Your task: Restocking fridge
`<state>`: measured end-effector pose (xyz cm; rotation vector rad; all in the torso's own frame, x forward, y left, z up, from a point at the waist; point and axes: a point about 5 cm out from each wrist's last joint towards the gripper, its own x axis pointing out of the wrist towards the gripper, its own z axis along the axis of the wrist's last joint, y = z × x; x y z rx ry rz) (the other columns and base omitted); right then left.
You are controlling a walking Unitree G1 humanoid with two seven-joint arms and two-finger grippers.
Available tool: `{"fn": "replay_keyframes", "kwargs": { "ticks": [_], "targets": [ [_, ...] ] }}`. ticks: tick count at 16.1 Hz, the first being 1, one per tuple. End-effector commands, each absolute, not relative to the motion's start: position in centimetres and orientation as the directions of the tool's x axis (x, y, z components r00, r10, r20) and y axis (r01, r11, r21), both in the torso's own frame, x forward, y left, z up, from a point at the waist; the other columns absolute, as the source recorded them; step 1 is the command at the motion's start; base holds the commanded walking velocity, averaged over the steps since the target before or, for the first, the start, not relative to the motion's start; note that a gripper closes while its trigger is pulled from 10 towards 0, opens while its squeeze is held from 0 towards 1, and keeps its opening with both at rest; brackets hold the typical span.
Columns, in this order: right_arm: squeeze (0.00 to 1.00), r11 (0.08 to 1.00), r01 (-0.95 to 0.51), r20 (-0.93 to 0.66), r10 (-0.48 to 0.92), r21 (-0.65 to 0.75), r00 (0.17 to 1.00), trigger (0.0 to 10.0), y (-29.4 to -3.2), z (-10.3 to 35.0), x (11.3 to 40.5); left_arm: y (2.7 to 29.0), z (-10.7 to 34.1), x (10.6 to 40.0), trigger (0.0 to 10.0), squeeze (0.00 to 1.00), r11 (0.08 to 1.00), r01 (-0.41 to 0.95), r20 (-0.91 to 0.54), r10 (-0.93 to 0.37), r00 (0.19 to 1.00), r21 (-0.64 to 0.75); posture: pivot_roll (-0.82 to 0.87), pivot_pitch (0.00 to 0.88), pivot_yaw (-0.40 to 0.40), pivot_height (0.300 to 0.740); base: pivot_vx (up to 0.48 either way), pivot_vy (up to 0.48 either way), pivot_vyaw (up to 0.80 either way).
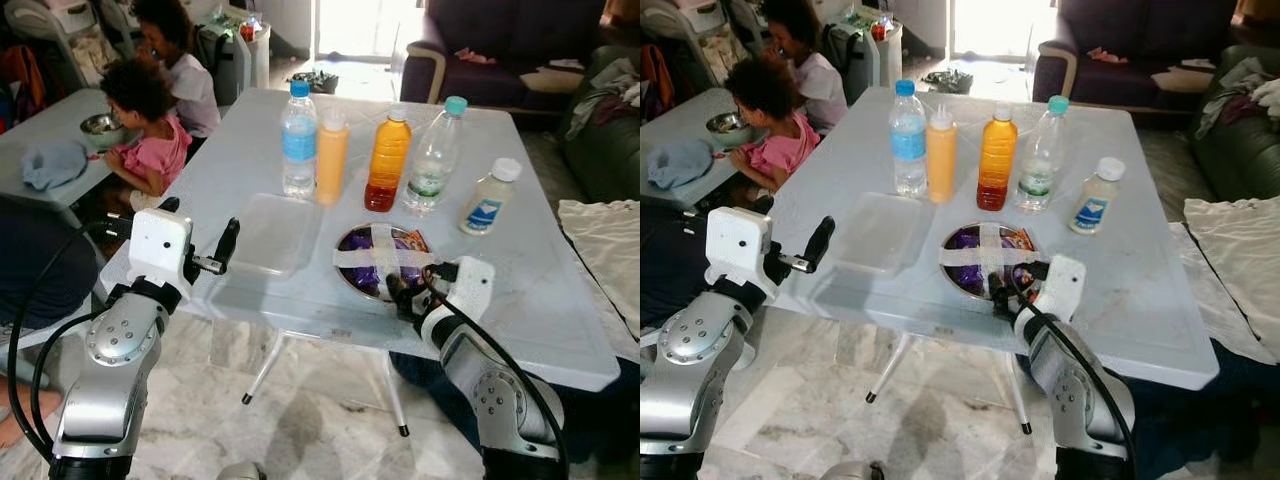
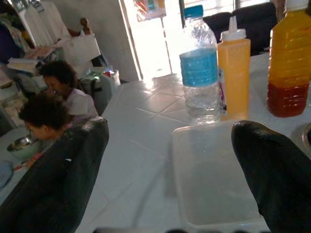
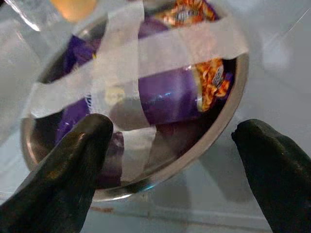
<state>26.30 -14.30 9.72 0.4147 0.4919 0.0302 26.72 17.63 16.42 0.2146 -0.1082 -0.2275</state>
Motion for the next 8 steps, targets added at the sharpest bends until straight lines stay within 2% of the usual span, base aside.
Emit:
{"fn": "replay_keyframes", "kwargs": {
  "ticks": [1, 4, 5, 6, 7, 8],
  "targets": [
    [0.0, 0.9, 0.079, -0.469, 0.146, 0.428, 0.871, 10.0, -13.5, 9.7, 26.5, 17.4, 16.7, 26.9, 10.0, 0.0, 0.946, 0.226, 0.088, -0.252, 0.964, 0.234, 0.06, 0.022, -0.006, 0.74, 0.0, 0.0, 0.0],
    [0.0, 0.899, 0.111, -0.517, 0.139, 0.424, 0.845, 10.0, -13.7, 9.2, 26.3, 17.2, 16.7, 26.9, 10.0, 0.0, 0.945, 0.228, 0.088, -0.254, 0.963, 0.234, 0.06, 0.022, -0.007, 0.74, 0.0, 0.0, 0.0],
    [0.0, 0.89, 0.154, -0.543, 0.118, 0.429, 0.831, 2.8, -14.2, 8.9, 26.3, 17.1, 16.7, 26.9, 10.0, 0.0, 0.945, 0.23, 0.088, -0.256, 0.963, 0.233, 0.06, 0.025, -0.007, 0.74, 0.0, 0.0, 0.0],
    [0.0, 0.886, 0.176, -0.555, 0.104, 0.429, 0.825, 2.8, -14.4, 8.8, 26.4, 17.1, 16.7, 26.9, 10.0, 0.0, 0.945, 0.231, 0.088, -0.257, 0.962, 0.233, 0.06, 0.027, -0.007, 0.74, 0.0, 0.0, 0.0],
    [0.0, 0.873, 0.23, -0.571, 0.066, 0.43, 0.818, 0.0, -15.3, 8.7, 26.8, 17.0, 16.8, 26.9, 10.0, 0.0, 0.945, 0.232, 0.089, -0.258, 0.962, 0.231, 0.06, 0.03, -0.009, 0.74, 0.0, 0.0, 0.0],
    [0.0, 0.876, 0.262, -0.59, 0.031, 0.404, 0.807, 0.0, -16.3, 8.7, 27.1, 17.0, 16.7, 26.9, 10.0, 0.0, 0.949, 0.228, 0.087, -0.252, 0.964, 0.216, 0.06, 0.03, -0.009, 0.74, 0.0, 0.0, 0.0]
  ]
}}
